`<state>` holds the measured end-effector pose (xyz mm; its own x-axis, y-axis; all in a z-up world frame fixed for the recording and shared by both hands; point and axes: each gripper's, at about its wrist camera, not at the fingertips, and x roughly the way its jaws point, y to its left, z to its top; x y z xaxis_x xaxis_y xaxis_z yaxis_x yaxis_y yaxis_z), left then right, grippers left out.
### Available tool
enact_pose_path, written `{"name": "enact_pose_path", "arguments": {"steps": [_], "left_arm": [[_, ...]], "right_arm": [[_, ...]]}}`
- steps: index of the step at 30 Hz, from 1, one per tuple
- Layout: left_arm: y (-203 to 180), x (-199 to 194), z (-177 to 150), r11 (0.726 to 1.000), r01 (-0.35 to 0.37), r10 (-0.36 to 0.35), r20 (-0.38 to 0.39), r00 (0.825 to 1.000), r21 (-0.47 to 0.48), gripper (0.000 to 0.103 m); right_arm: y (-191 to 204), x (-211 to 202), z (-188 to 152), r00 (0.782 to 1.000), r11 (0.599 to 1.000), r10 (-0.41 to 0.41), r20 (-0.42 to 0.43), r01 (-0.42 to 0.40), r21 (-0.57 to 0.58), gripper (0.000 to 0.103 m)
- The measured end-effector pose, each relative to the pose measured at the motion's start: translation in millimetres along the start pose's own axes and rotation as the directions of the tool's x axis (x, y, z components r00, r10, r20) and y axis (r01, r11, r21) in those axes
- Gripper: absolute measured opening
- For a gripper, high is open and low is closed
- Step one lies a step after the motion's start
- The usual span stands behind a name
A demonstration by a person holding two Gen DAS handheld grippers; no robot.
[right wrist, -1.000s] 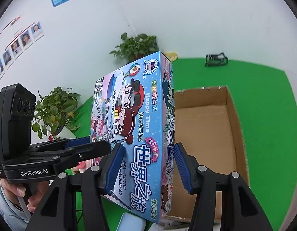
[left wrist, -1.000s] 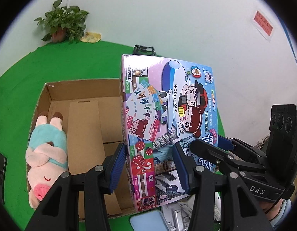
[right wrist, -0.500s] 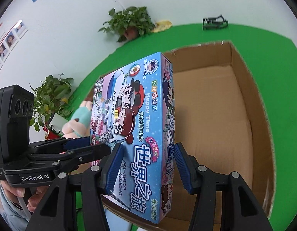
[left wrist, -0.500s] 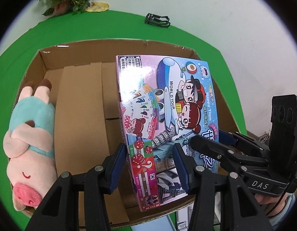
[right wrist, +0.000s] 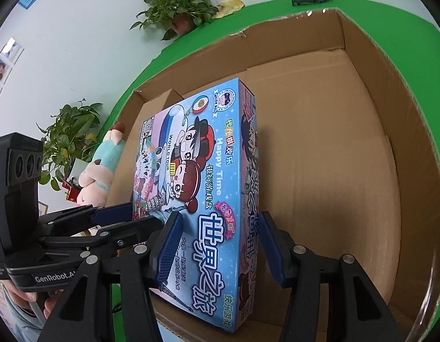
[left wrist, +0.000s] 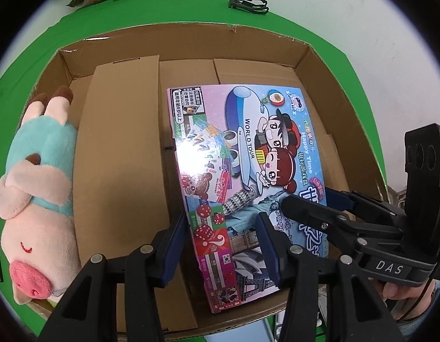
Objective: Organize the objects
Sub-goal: 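Lower the game box flat into the box and open the left gripper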
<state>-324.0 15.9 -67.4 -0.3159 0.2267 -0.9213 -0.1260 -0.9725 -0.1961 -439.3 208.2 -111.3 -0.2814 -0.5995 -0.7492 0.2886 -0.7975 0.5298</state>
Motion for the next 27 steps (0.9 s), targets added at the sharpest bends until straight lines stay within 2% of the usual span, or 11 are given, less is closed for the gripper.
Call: {"name": "enact_pose_path", "arguments": {"steps": [5, 8, 13, 17, 20, 21, 22, 23, 24, 26, 27], "left_arm": [[-6, -2, -1, 1.000, -0.028, 0.028, -0.017, 0.999, 0.014, 0.048], [-8, -10, -5, 1.000, -0.013, 0.013, -0.001, 1.000, 0.016, 0.049], [-7, -27, -15, 1.000, 0.003, -0.003, 0.033, 0.999, 0.016, 0.049], [-6, -45, -26, 0.999, 0.025, -0.027, 0.096, 0.995, 0.022, 0.049], [-6, -65, -36, 0.999, 0.005, -0.012, 0.182, 0.983, 0.043, 0.049], [-5, -75, -42, 0.999, -0.008, -0.002, 0.223, 0.975, 0.048, 0.049], [-7, -82, -46, 0.999, -0.017, 0.004, 0.257, 0.966, 0.051, 0.049], [-6, -94, -52, 0.998, -0.040, 0.021, 0.309, 0.951, 0.054, 0.053], [-8, -99, -53, 0.996, -0.068, 0.044, 0.352, 0.935, 0.055, 0.056], [-11, -110, -60, 0.990, -0.134, 0.098, 0.451, 0.887, 0.049, 0.073], [-11, -121, -68, 0.985, -0.171, 0.128, 0.512, 0.849, 0.037, 0.078]], "right_arm": [[-2, 7, -2, 1.000, 1.000, 0.004, -0.025, -0.004, 0.021, 0.053], [0, 16, -3, 0.998, 1.000, -0.015, -0.063, 0.017, 0.025, 0.042], [16, 22, -3, 0.994, 0.996, -0.082, -0.078, 0.080, -0.031, 0.041], [18, 22, -4, 0.993, 0.996, -0.086, -0.078, 0.084, -0.031, 0.041], [22, 18, -4, 0.993, 0.993, -0.107, -0.058, 0.103, -0.056, 0.042], [24, 13, -5, 0.992, 0.990, -0.119, -0.037, 0.116, -0.075, 0.046], [28, 3, -7, 0.990, 0.985, -0.139, 0.002, 0.138, -0.103, 0.064], [33, -11, -9, 0.984, 0.976, -0.170, 0.056, 0.176, -0.131, 0.090], [39, -26, -15, 0.971, 0.964, -0.204, 0.125, 0.221, -0.148, 0.100], [48, -50, -23, 0.945, 0.946, -0.241, 0.219, 0.279, -0.163, 0.103], [52, -59, -27, 0.935, 0.938, -0.255, 0.244, 0.301, -0.172, 0.103]]}}
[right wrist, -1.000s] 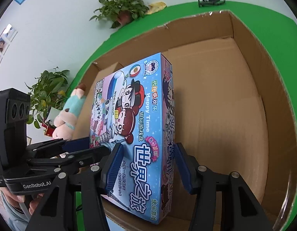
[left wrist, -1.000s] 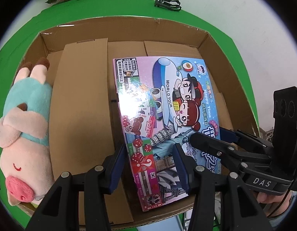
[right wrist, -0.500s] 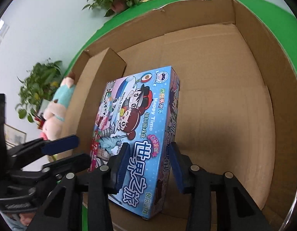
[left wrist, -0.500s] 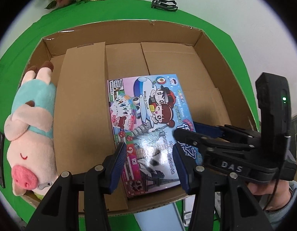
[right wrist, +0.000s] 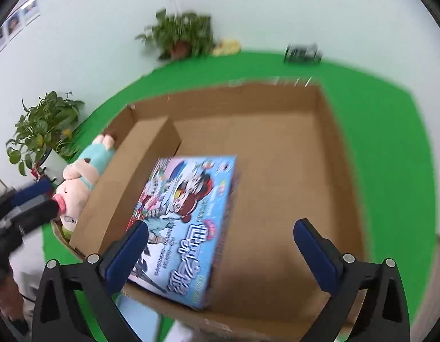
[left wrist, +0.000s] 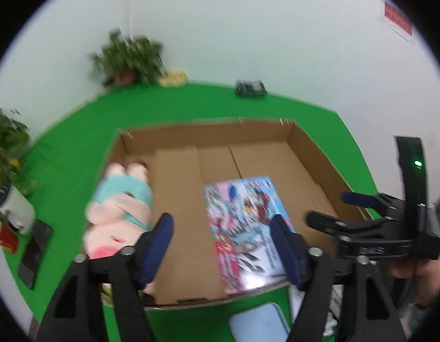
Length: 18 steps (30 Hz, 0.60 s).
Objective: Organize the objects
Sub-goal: 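Lower the game box flat into the box and open the left gripper, then move the left gripper back to the white barcode medicine box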
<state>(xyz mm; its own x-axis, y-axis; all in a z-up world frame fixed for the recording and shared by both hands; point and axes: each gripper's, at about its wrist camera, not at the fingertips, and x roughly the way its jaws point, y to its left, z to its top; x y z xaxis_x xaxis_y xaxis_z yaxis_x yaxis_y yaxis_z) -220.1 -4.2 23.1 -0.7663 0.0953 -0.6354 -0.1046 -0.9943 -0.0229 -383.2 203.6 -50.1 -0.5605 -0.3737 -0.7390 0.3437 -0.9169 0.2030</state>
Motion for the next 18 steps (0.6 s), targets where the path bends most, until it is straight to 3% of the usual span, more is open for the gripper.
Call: {"name": "enact_pose_path", "arguments": {"steps": [3, 7, 12, 18], "left_arm": [[4, -23, -2, 0.998, -0.071, 0.070, 0.125, 0.990, 0.000, 0.082], [13, -38, -6, 0.993, -0.116, 0.118, 0.141, 0.983, -0.027, 0.083], [15, -58, -17, 0.991, -0.118, 0.127, 0.164, 0.978, -0.061, 0.083], [-8, -78, -32, 0.998, -0.045, 0.053, 0.209, 0.977, -0.045, 0.083]], "right_arm": [[9, -33, -7, 0.996, 0.998, -0.044, 0.076, 0.047, -0.039, 0.103], [18, -63, -18, 0.991, 0.996, -0.059, 0.123, 0.066, -0.057, 0.103], [23, -97, -34, 0.974, 0.994, -0.075, 0.215, 0.090, -0.061, 0.103], [43, -132, -60, 0.954, 0.980, -0.134, 0.267, 0.168, -0.108, 0.103]]}}
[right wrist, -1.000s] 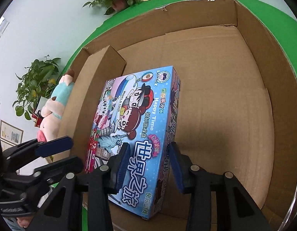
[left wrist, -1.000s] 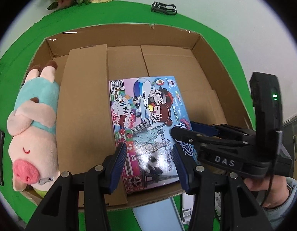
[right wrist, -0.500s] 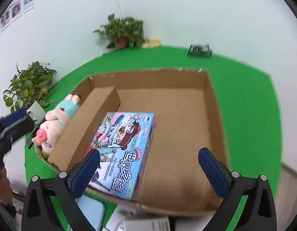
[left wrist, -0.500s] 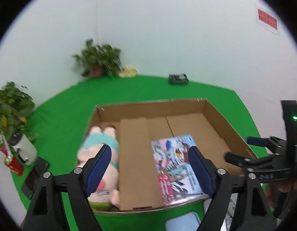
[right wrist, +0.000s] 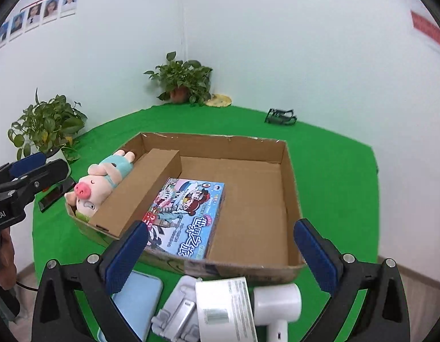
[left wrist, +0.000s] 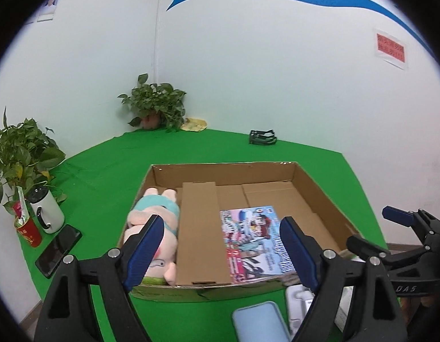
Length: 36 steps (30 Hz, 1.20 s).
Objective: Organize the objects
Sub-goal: 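Move the left gripper back to the white barcode medicine box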
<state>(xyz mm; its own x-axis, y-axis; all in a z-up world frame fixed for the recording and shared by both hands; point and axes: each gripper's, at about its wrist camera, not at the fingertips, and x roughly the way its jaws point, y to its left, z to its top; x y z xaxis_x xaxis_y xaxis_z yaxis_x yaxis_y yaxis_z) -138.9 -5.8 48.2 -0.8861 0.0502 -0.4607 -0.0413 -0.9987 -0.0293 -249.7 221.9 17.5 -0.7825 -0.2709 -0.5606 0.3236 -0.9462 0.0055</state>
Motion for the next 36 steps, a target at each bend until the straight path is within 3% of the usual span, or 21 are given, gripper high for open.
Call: {"name": "enact_pose_path", "arguments": {"steps": [17, 20, 23, 25, 29, 31, 36], "left_arm": [[-23, -17, -13, 0.999, 0.014, -0.014, 0.008, 1.000, -0.037, 0.083], [-24, -16, -15, 0.999, 0.041, -0.041, -0.007, 0.999, -0.032, 0.083], [-27, -11, -18, 0.996, 0.079, -0.081, -0.054, 0.995, -0.035, 0.083], [-29, -6, -22, 0.992, 0.120, -0.124, -0.099, 0.987, -0.041, 0.083], [-33, 7, -37, 0.981, 0.183, -0.192, -0.179, 0.965, -0.065, 0.083], [-38, 14, -45, 0.971, 0.224, -0.236, -0.223, 0.946, -0.078, 0.083], [-57, 38, -68, 0.937, 0.330, -0.350, -0.331, 0.876, -0.118, 0.083]], "right_arm": [[-17, -34, -23, 1.000, 1.000, -0.012, -0.010, 0.013, 0.024, 0.103], [-18, -36, -25, 1.000, 1.000, 0.016, -0.008, -0.016, 0.017, 0.103], [-19, -44, -30, 0.993, 0.993, 0.118, 0.022, -0.118, 0.008, 0.103], [-21, -53, -38, 0.981, 0.982, 0.186, 0.049, -0.186, -0.019, 0.103], [-30, -58, -63, 0.979, 0.979, 0.203, 0.006, -0.203, -0.023, 0.103], [-40, -52, -80, 0.976, 0.978, 0.209, -0.059, -0.209, 0.007, 0.103], [-48, -35, -112, 0.957, 0.977, 0.210, -0.201, -0.214, 0.006, 0.102]]}}
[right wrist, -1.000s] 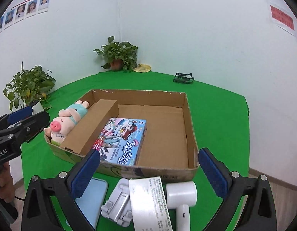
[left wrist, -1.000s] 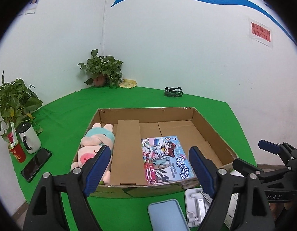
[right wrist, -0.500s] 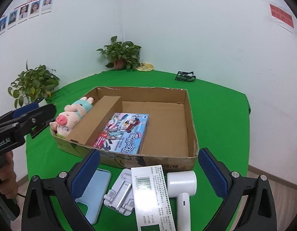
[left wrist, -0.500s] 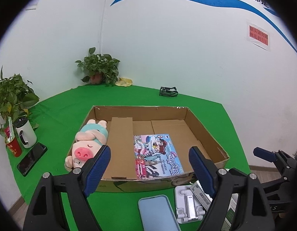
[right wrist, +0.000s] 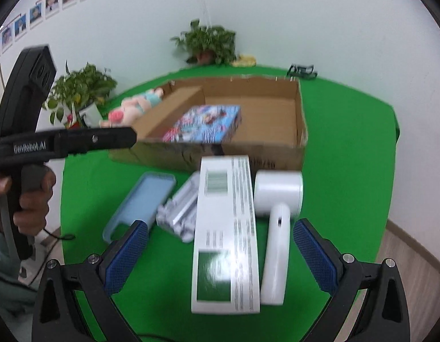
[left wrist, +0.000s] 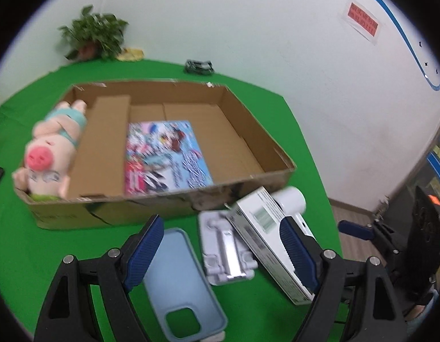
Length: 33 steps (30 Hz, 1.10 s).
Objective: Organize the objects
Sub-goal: 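Move the left gripper back to the white barcode medicine box, then grasp the white medicine box with the left gripper and lift it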
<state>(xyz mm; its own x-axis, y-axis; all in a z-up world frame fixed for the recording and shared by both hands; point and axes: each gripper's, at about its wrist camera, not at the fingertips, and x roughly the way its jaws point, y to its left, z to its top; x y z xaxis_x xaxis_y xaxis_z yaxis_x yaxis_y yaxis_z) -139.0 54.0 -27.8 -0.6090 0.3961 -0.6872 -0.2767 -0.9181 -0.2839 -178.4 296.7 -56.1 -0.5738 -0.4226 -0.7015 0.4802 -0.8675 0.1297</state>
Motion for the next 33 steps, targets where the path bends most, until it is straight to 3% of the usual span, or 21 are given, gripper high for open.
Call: {"name": "enact_pose_path", "arguments": {"steps": [4, 8, 13, 18, 23, 24, 26, 27, 29, 33], "left_arm": [[-5, 17, -10, 0.999, 0.049, -0.050, -0.063, 0.997, -0.018, 0.083], [-5, 20, -16, 0.998, 0.052, -0.054, -0.082, 0.995, -0.026, 0.083], [5, 15, -18, 0.997, 0.057, -0.062, -0.085, 0.994, -0.059, 0.083], [20, 14, -21, 0.991, 0.075, -0.088, -0.111, 0.990, -0.115, 0.083], [32, 25, -29, 0.972, 0.147, -0.179, -0.168, 0.969, -0.185, 0.082], [33, 29, -32, 0.968, 0.158, -0.195, -0.183, 0.964, -0.196, 0.082], [37, 34, -36, 0.963, 0.162, -0.206, -0.202, 0.957, -0.215, 0.080], [40, 38, -38, 0.958, 0.168, -0.218, -0.213, 0.952, -0.231, 0.080], [42, 43, -41, 0.956, 0.166, -0.224, -0.234, 0.946, -0.243, 0.069], [46, 51, -47, 0.942, 0.186, -0.260, -0.255, 0.932, -0.279, 0.066]], "right_arm": [[-8, 29, -19, 0.993, 0.999, -0.017, -0.118, 0.022, 0.042, 0.095], [-3, 45, -20, 0.991, 0.998, -0.035, -0.133, 0.041, 0.044, 0.086], [13, 68, -14, 0.979, 0.997, -0.072, -0.189, 0.071, -0.014, 0.061], [26, 70, -7, 0.980, 0.999, -0.012, -0.199, 0.018, 0.028, 0.061], [62, 68, -6, 0.980, 0.999, 0.032, -0.194, -0.025, 0.038, 0.063], [69, 68, -5, 0.979, 0.998, 0.052, -0.195, -0.045, 0.042, 0.065], [76, 69, -6, 0.974, 0.993, 0.116, -0.194, -0.109, 0.047, 0.078], [79, 68, -6, 0.975, 0.992, 0.126, -0.185, -0.120, 0.044, 0.078], [81, 64, -4, 0.977, 0.992, 0.127, -0.171, -0.123, 0.034, 0.078], [83, 68, -2, 0.974, 0.993, 0.115, -0.197, -0.111, 0.029, 0.075]]}}
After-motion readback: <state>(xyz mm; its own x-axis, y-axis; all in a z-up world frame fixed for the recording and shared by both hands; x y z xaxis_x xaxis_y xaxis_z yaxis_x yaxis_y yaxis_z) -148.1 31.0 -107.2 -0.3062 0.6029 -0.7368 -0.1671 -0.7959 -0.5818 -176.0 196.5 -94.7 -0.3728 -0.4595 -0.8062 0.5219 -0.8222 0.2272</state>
